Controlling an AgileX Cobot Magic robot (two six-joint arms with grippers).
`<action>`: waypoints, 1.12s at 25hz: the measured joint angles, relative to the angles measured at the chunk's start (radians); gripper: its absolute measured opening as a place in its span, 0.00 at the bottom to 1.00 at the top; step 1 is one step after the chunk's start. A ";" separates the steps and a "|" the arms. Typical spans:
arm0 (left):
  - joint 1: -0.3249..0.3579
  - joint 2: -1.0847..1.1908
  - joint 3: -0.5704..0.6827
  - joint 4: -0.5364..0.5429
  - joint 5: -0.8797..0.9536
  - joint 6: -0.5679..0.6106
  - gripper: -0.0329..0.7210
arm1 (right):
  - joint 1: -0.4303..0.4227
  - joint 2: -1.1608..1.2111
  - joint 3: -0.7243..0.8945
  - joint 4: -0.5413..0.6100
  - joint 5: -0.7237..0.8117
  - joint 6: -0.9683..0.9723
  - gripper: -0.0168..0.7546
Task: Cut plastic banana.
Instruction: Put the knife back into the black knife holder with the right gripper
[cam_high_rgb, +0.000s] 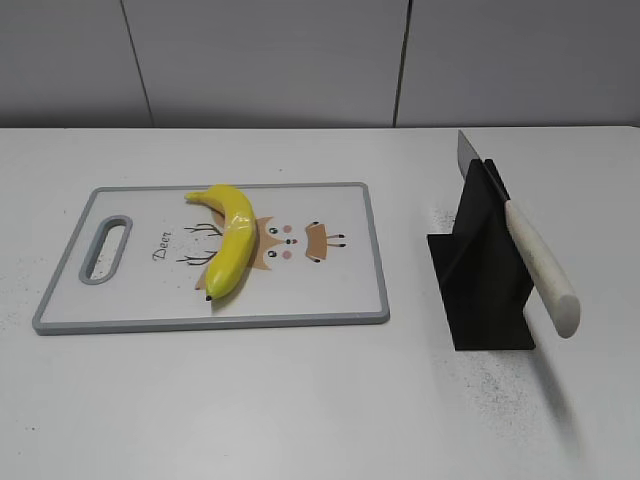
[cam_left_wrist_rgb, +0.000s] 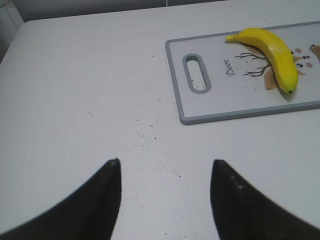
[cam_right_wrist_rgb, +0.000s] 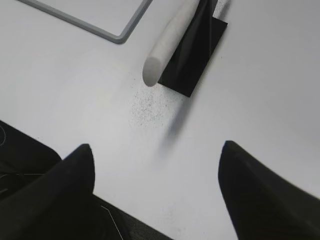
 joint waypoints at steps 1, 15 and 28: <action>0.000 0.000 0.000 0.000 0.000 0.000 0.75 | 0.000 -0.046 0.013 0.000 0.018 -0.001 0.77; 0.000 0.000 0.000 0.006 0.000 0.000 0.75 | 0.000 -0.410 0.094 -0.007 0.077 -0.002 0.77; 0.077 -0.008 0.000 0.006 -0.001 0.000 0.71 | -0.189 -0.487 0.094 0.002 0.075 -0.002 0.77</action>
